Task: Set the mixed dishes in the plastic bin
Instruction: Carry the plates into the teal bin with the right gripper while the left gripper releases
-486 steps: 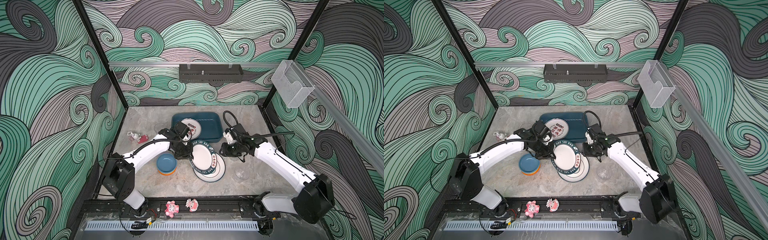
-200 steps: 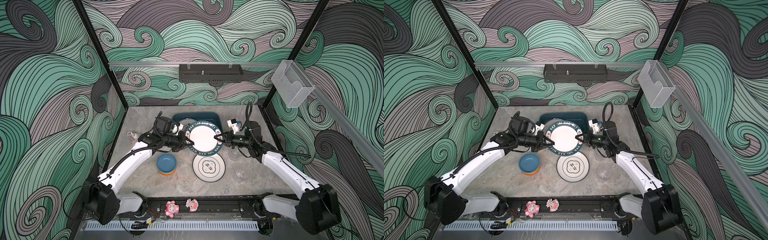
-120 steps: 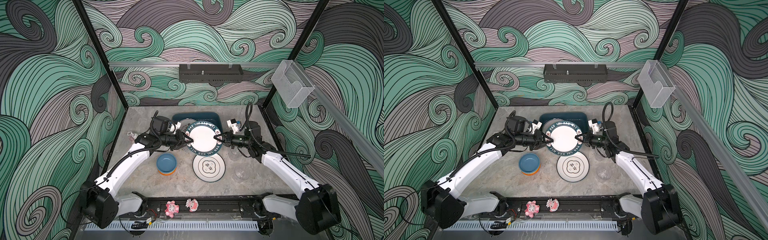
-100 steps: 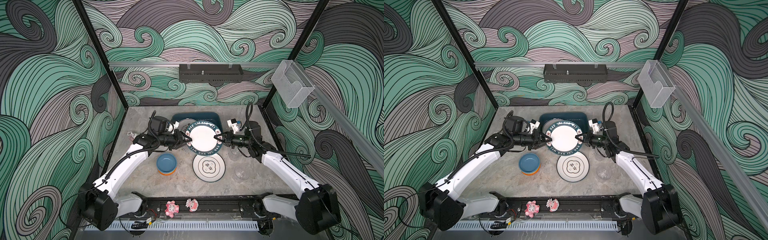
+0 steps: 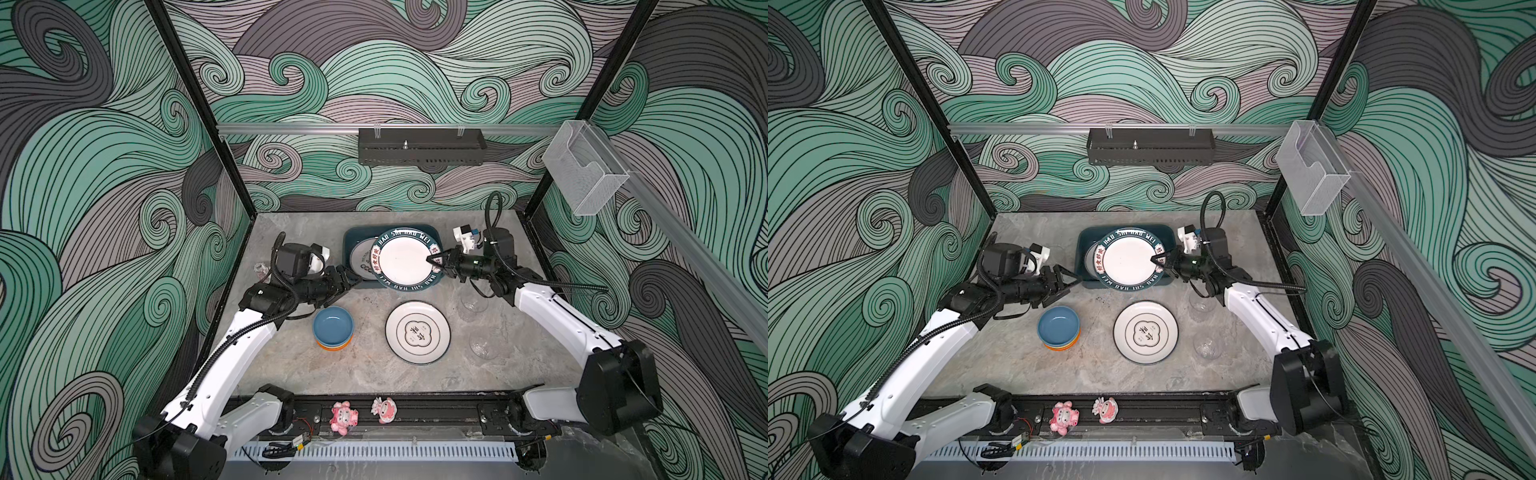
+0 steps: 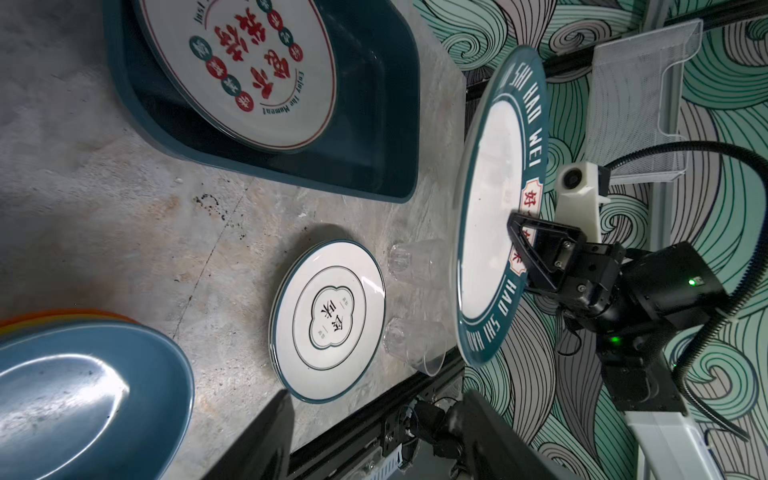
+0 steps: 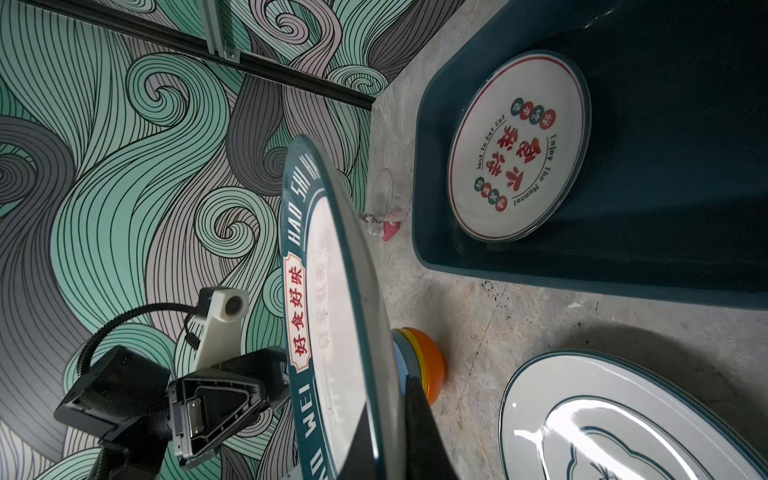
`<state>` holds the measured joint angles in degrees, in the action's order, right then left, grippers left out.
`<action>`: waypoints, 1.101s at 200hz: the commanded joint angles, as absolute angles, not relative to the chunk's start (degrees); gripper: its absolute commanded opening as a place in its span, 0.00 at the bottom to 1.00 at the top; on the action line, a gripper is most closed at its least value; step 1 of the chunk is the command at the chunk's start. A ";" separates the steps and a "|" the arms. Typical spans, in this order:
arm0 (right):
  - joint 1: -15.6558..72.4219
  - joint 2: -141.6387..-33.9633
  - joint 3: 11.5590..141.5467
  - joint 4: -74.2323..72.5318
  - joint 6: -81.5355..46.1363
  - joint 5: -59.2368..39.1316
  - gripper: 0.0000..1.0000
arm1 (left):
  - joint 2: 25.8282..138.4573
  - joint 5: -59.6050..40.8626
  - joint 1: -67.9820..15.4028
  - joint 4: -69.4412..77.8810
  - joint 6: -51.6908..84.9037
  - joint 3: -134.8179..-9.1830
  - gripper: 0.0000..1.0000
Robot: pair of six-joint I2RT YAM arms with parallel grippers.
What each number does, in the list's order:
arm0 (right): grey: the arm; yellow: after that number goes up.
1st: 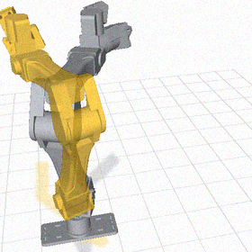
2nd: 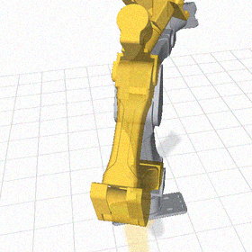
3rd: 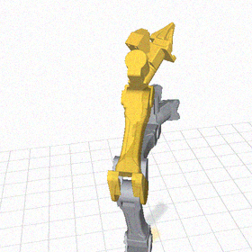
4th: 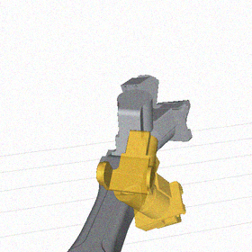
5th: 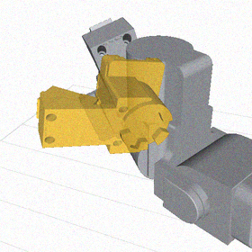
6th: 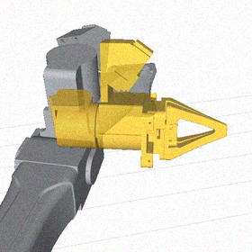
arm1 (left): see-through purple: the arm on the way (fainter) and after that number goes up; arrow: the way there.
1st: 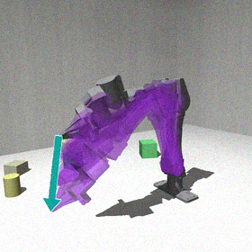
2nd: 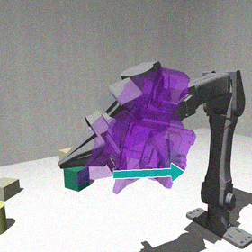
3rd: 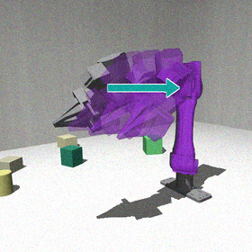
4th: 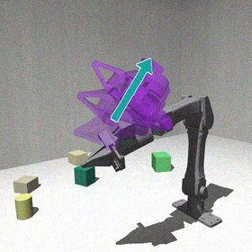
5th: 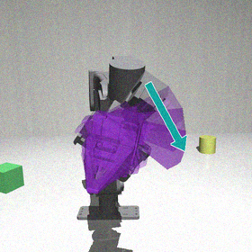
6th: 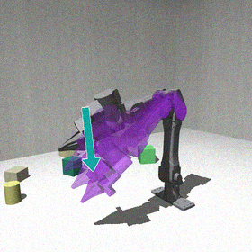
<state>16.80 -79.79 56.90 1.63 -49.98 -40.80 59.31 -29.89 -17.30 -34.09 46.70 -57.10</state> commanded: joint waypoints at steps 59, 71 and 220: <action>17.37 -94.16 70.04 4.26 -49.18 -34.24 0.00 | 57.43 -25.66 -14.60 -40.43 40.81 -56.35 0.76; 17.71 -96.94 72.31 5.41 -48.66 -33.57 0.00 | 57.51 -25.83 -14.50 -40.43 40.86 -56.14 0.76; 22.66 -120.52 93.06 12.20 -47.37 -27.80 0.00 | 58.88 -26.32 -12.44 -41.48 41.44 -54.40 0.76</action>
